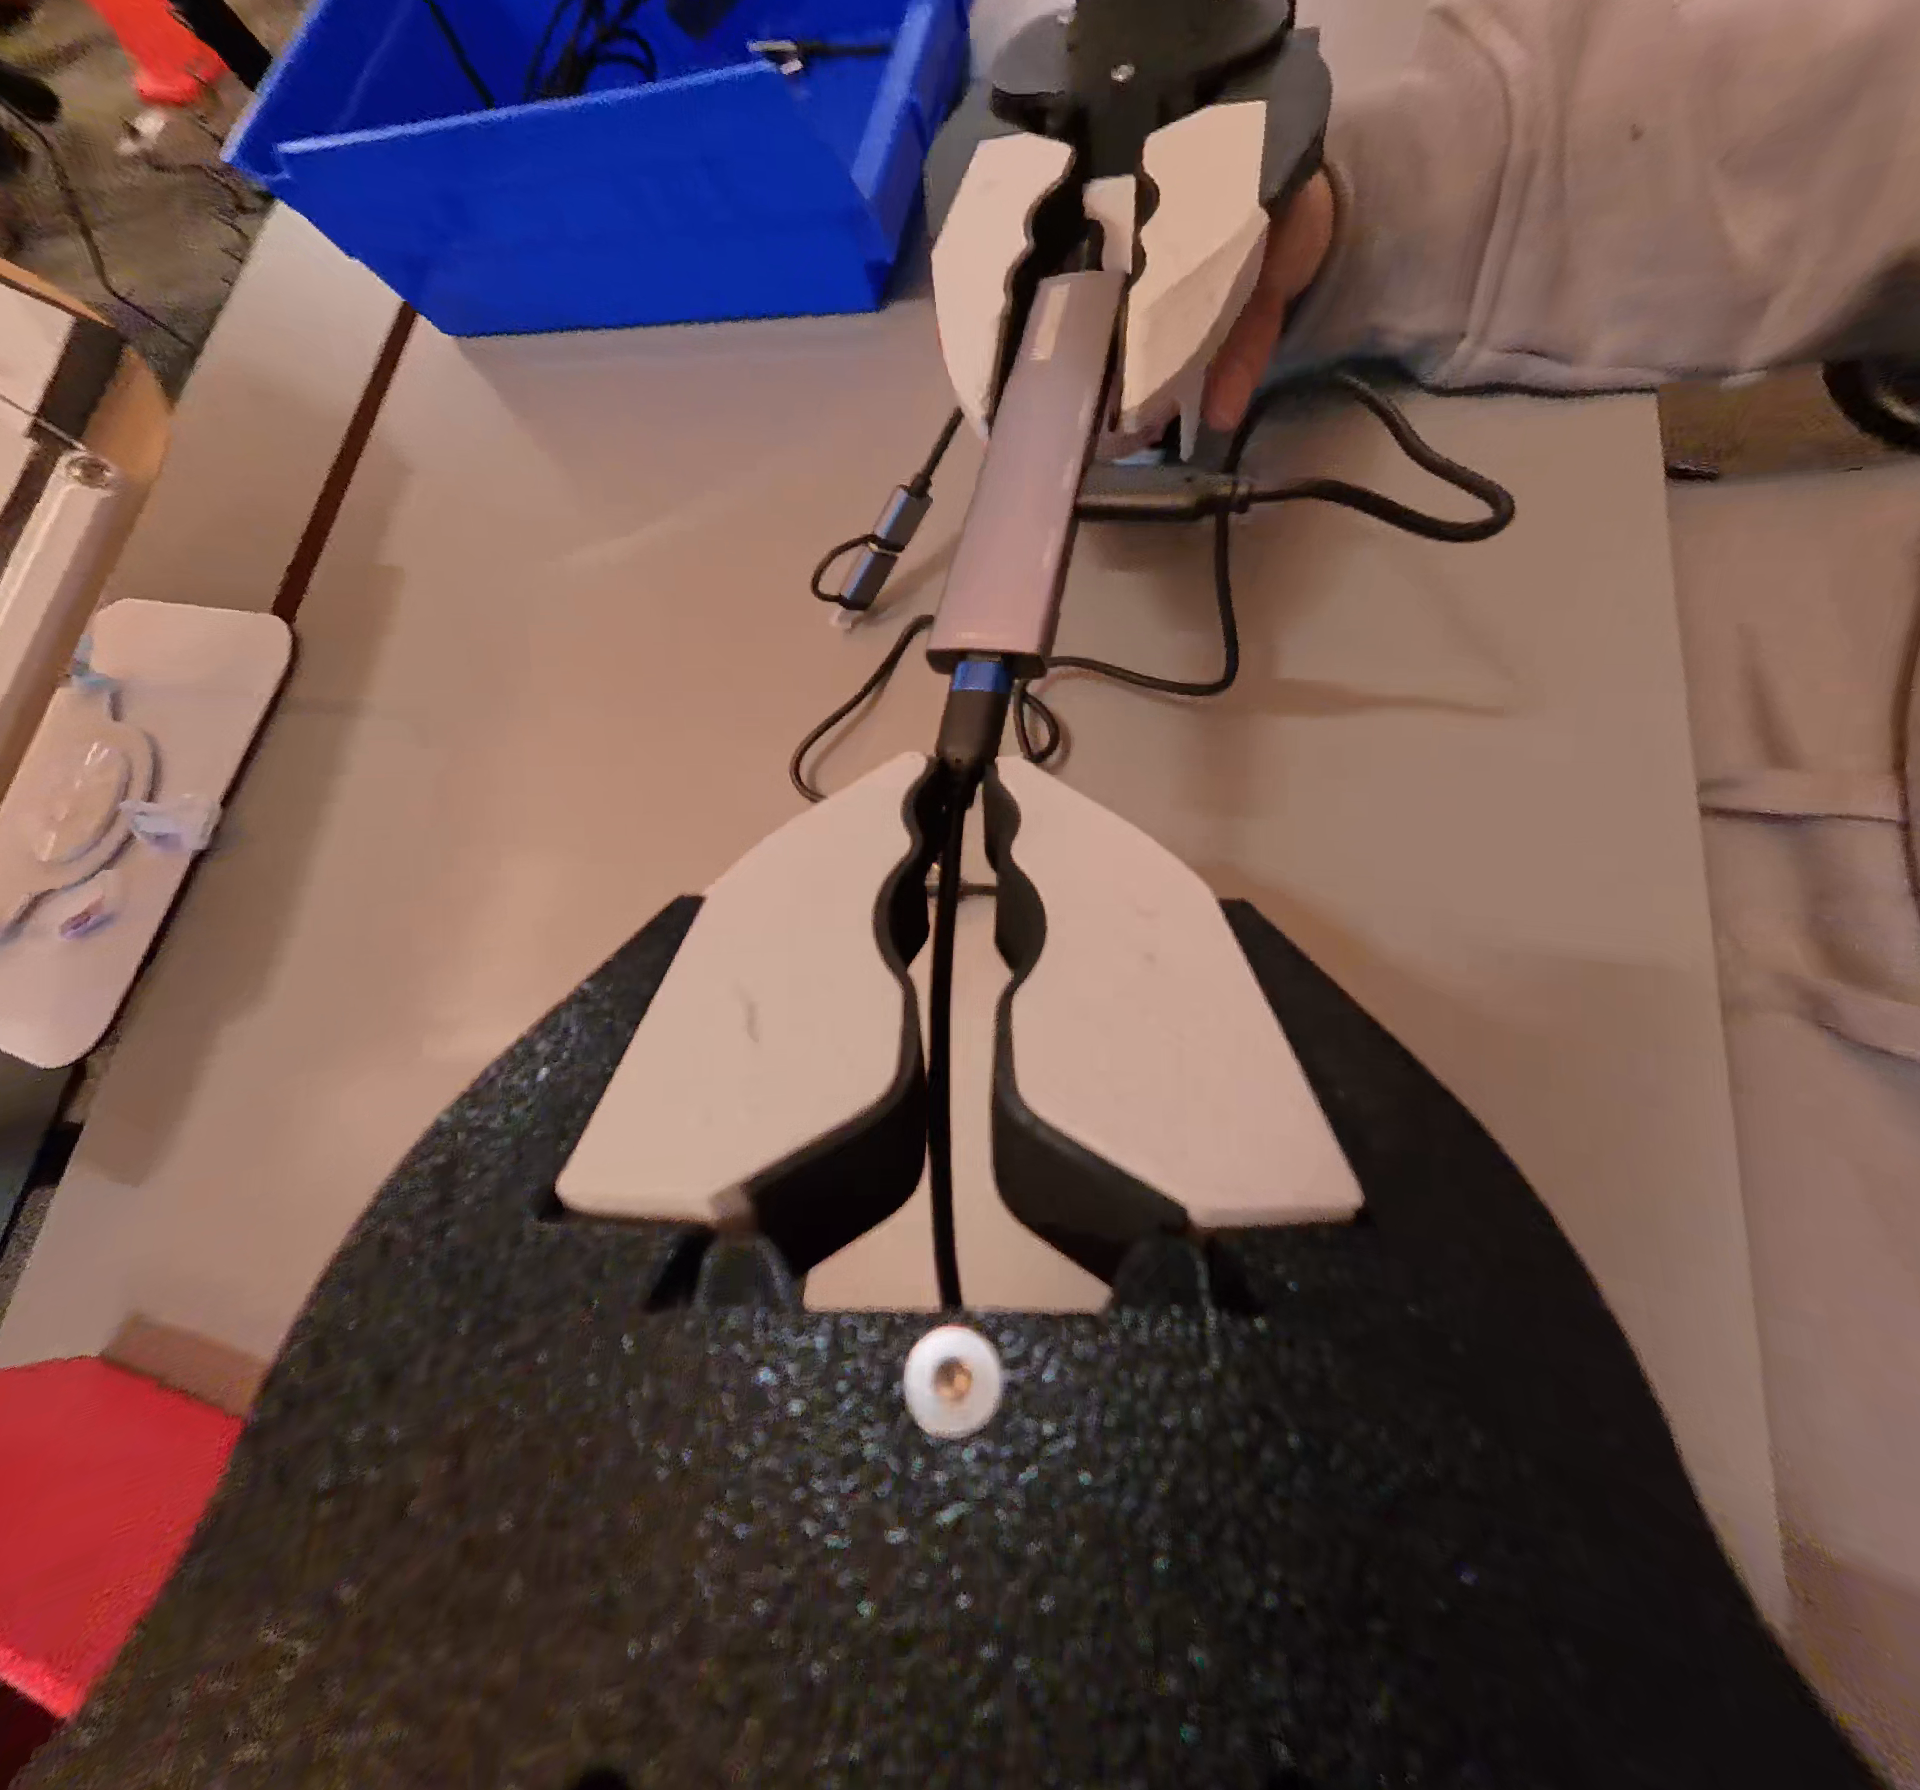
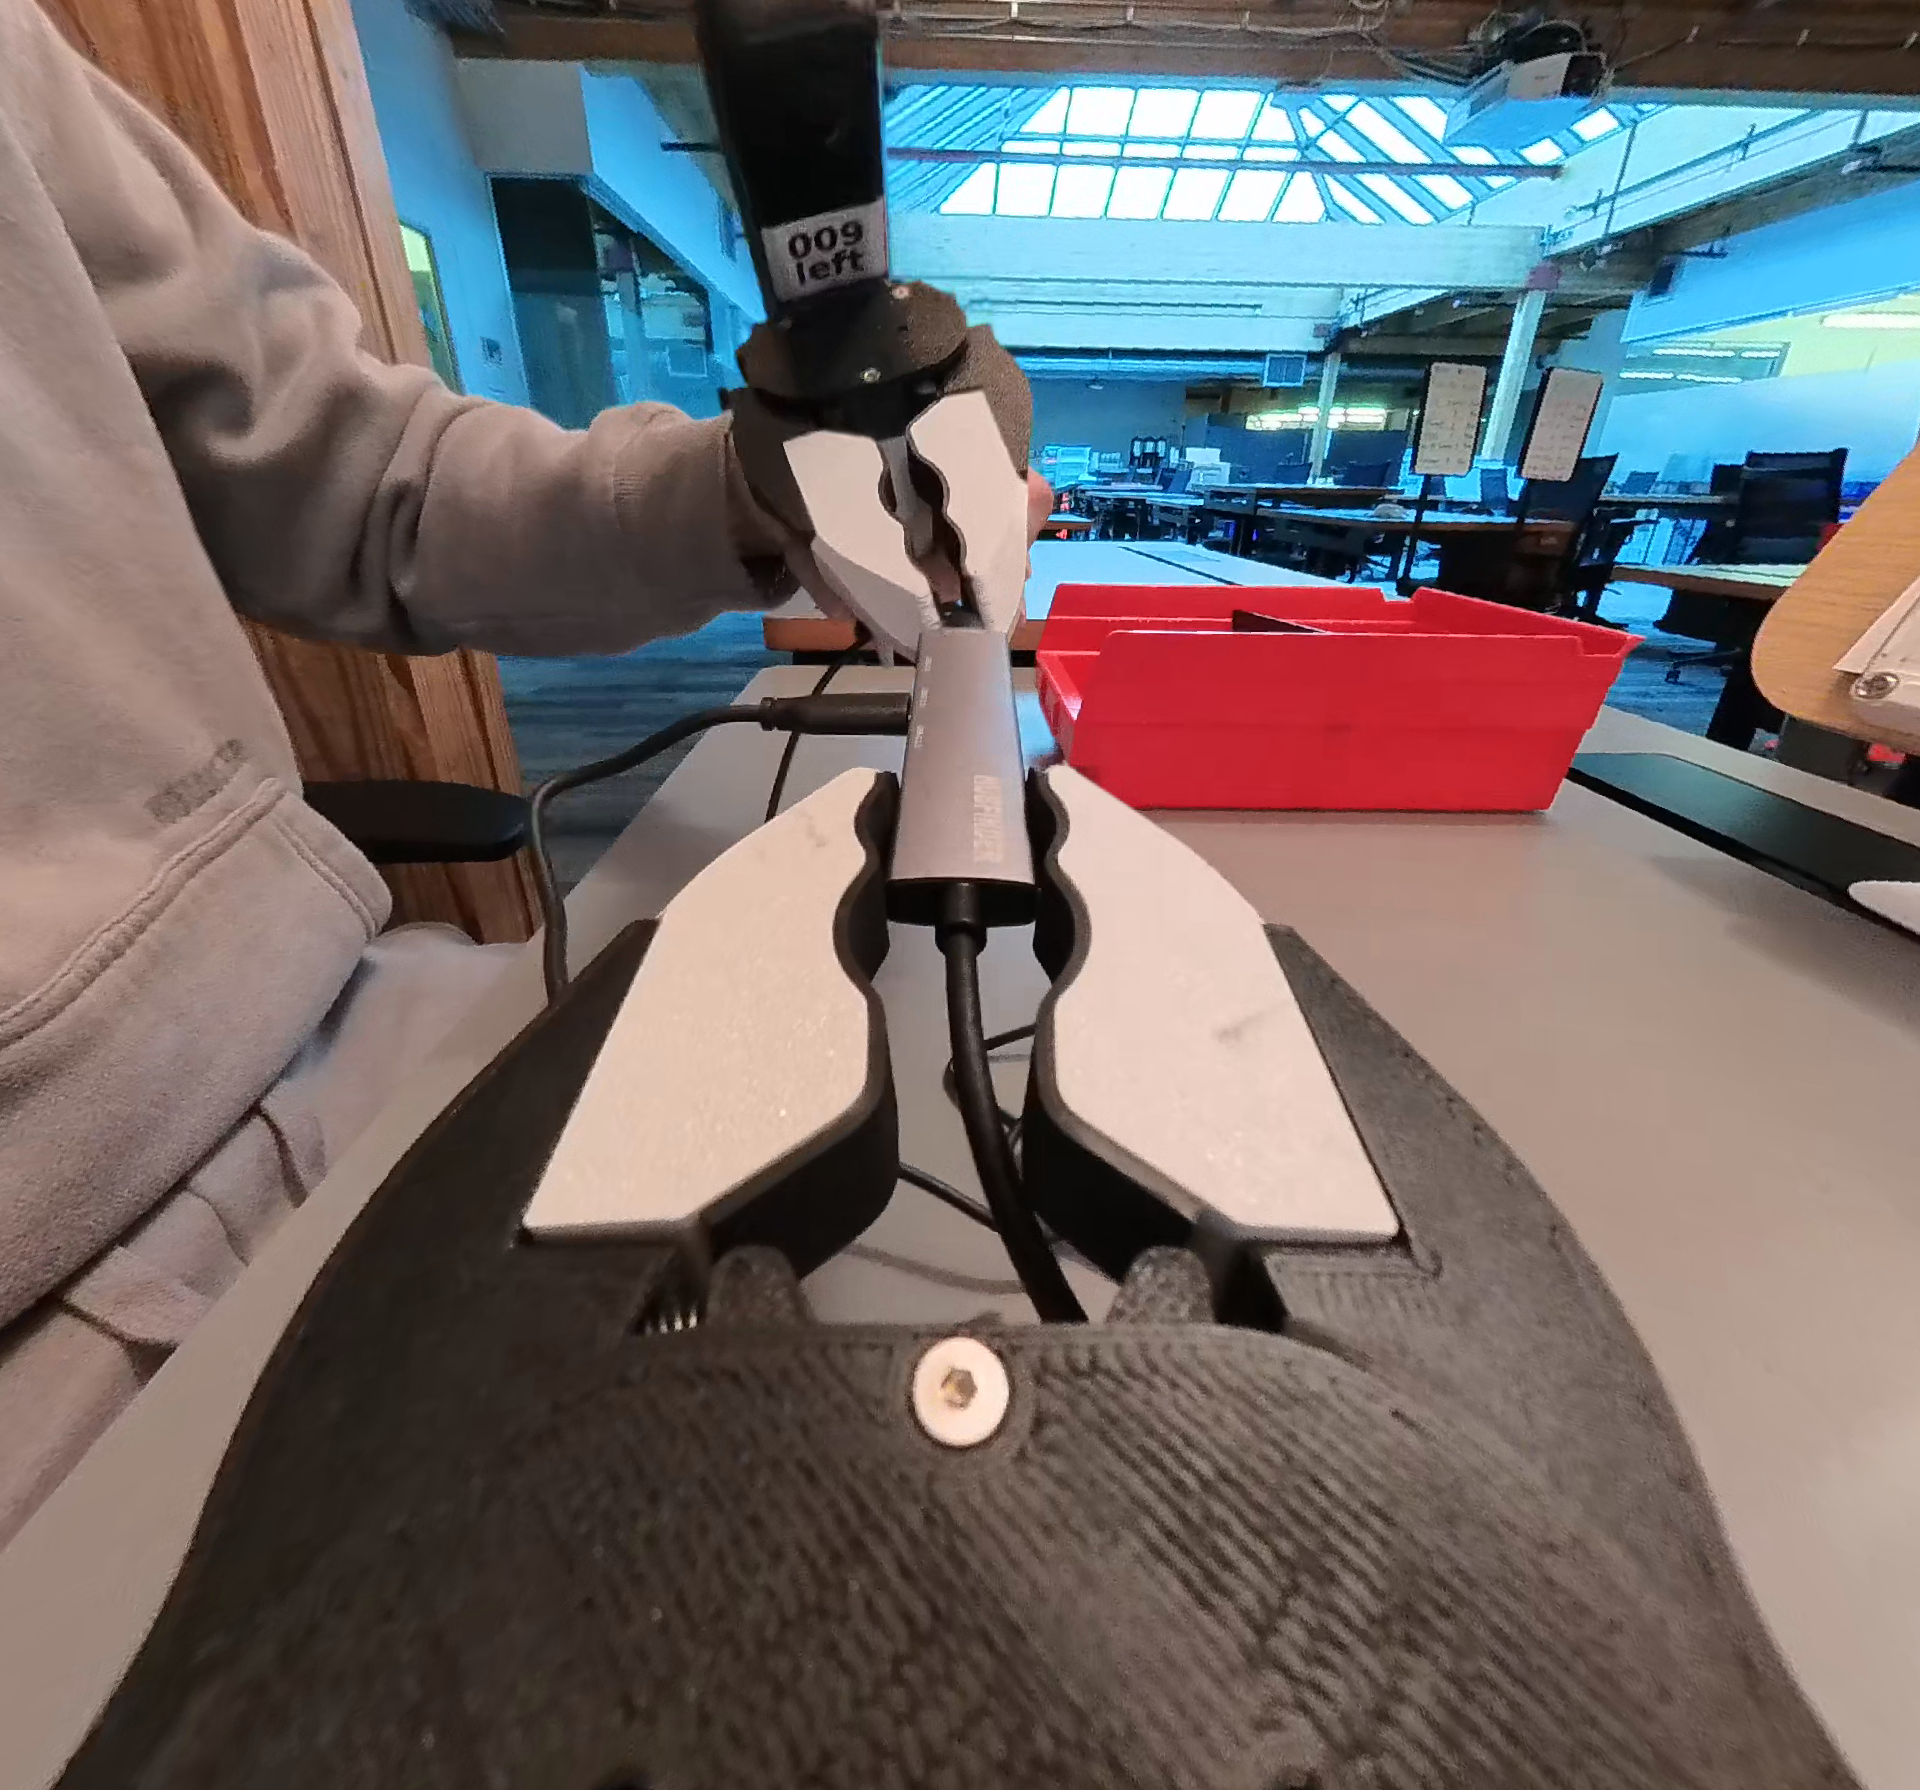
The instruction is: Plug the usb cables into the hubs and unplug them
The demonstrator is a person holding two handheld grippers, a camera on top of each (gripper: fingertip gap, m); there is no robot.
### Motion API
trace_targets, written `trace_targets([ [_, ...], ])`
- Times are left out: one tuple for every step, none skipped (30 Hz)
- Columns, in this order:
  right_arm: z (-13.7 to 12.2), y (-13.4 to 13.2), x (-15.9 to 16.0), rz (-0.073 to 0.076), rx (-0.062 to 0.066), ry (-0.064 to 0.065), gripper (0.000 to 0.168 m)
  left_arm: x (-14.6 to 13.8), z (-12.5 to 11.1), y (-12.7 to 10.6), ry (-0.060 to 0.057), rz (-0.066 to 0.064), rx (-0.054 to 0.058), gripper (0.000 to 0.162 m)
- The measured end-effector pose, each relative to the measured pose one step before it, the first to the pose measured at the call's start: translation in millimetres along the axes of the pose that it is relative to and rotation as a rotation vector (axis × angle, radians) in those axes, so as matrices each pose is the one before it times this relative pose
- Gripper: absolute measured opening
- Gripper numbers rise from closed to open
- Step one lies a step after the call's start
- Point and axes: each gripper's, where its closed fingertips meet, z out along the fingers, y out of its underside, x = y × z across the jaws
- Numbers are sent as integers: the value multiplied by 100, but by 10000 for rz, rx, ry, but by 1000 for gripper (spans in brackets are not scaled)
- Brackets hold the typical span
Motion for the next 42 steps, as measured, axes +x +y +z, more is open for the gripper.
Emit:
trace_targets([
  [-11, -26, -47, -18, 24, -27, 25, 38, 13, 1, -73, 6, 135, 6],
  [-21, -69, -2, -29, 59, 11, 25, 7, -54, -117, -26, -146, 149, 7],
  [-11, -131, 75, -15, 117, 96, 25, -174, -174, -340, -120, -243, 260, 8],
  [-33, -290, 161, 100, 246, 170, 25, -309, -400, -546, -229, -238, 384, 11],
  [-98, -403, 239, 142, 234, 216, 24, -383, -743, -671, -257, -212, 516, 16],
  [-195, -672, 177, 99, 297, 181, 25, -679, -1077, -719, -432, -273, 615, 26],
  [-255, -985, 87, 55, 375, 144, 25, -924, -1366, -650, -543, -350, 690, 35],
  [-218, -1226, 113, 19, 395, 174, 25, -1147, -1561, -436, -620, -446, 737, 40],
  [-118, -1248, 232, -44, 266, 259, 25, -1544, -1651, -132, -809, -585, 725, 40],
  [2, -1266, 151, -103, 177, 236, 25, -2132, -1594, 373, -1152, -689, 576, 39],
  [113, -1289, -49, -186, 116, 127, 25, -2165, -1304, 841, -1152, -721, 382, 40],
  [222, -1308, -40, -274, 76, 121, 25, -1214, -893, 1218, -513, -616, 181, 40],
  [296, -1381, 56, -289, 46, 111, 25, -428, -557, 1450, -98, -527, -31, 38],
  [324, -1506, 66, -315, 24, 26, 25, -75, -341, 1275, -6, -439, -76, 40],
  [311, -1612, 207, -340, -18, 37, 25, 296, -277, 801, 135, -179, 99, 42],
  [226, -1731, 479, -296, -24, 134, 25, 275, -236, 470, 36, 49, 166, 42],
  [167, -1893, 477, -288, 39, 69, 25, 41, -147, 490, -181, 193, 41, 42],
  [108, -1957, 504, -282, 52, 37, 25, 129, -27, 634, -99, 279, -115, 41],
  [67, -1942, 724, -294, 30, 177, 24, 281, 110, 778, 54, 248, -238, 41],
  [47, -1821, 728, -388, -16, 150, 24, 303, 226, 831, 69, 130, -294, 41],
  [29, -1613, 752, -449, -105, 98, 25, 304, 302, 796, 69, 53, -286, 41],
  [-38, -1366, 1007, -423, -197, 195, 25, 440, 348, 686, 174, 45, -211, 42],
  [-93, -1196, 1167, -432, -198, 243, 25, 465, 354, 540, 217, 18, -125, 42],
  [-154, -1079, 1106, -443, -150, 149, 25, 256, 320, 344, 114, -16, -100, 42],
  [-209, -969, 1191, -395, -98, 173, 24, 34, 232, 55, 2, 1, -91, 42],
  [-250, -875, 1352, -331, -69, 273, 25, 7, 198, -105, 32, -7, 61, 42],
  [-249, -863, 1306, -327, -18, 230, 25, -77, 150, -154, 7, -75, 103, 41],
  [-228, -921, 1205, -342, 78, 161, 25, -122, 110, -100, -8, -106, 69, 40],
  [-180, -935, 1276, -186, 119, 220, 25, -79, 62, -37, 26, -100, 20, 40],
  [-44, -894, 1333, 11, 83, 268, 25, -44, 17, 1, 31, -81, -5, 39],
  [90, -893, 1153, -26, 68, 188, 25, -37, -5, 12, 5, -40, -7, 38],
  [174, -803, 930, -213, 4, 98, 24, 80, -16, -20, 41, 33, 23, 36],
  [212, -661, 962, -300, -56, 164, 25, 131, -17, -20, 49, 79, 19, 34],
  [265, -457, 1021, -269, -138, 177, 25, 100, 11, 10, 15, 85, -8, 33],
  [266, -324, 928, -218, -137, 78, 25, 67, 21, 35, -21, 88, -30, 33],
  [226, -149, 878, -223, -132, 42, 25, 75, 52, 55, -21, 95, -42, 33],
  [143, 198, 1040, -346, -207, 175, 25, 90, 52, 69, 1, 90, -56, 33],
  [50, 546, 1171, -386, -264, 310, 25, 116, 81, 75, 19, 85, -65, 33],
  [-3, 794, 986, -245, -249, 279, 25, 120, 82, 99, 19, 85, -79, 33],
  [-63, 1121, 620, -124, -298, 162, 25, 85, 95, 111, 6, 81, -94, 33],
  [-127, 1440, 396, -82, -363, 225, 25, 118, 99, 107, 22, 85, -92, 33],
  [-223, 1753, 93, -189, -426, 248, 25, 179, 81, 93, 70, 94, -80, 33],
])
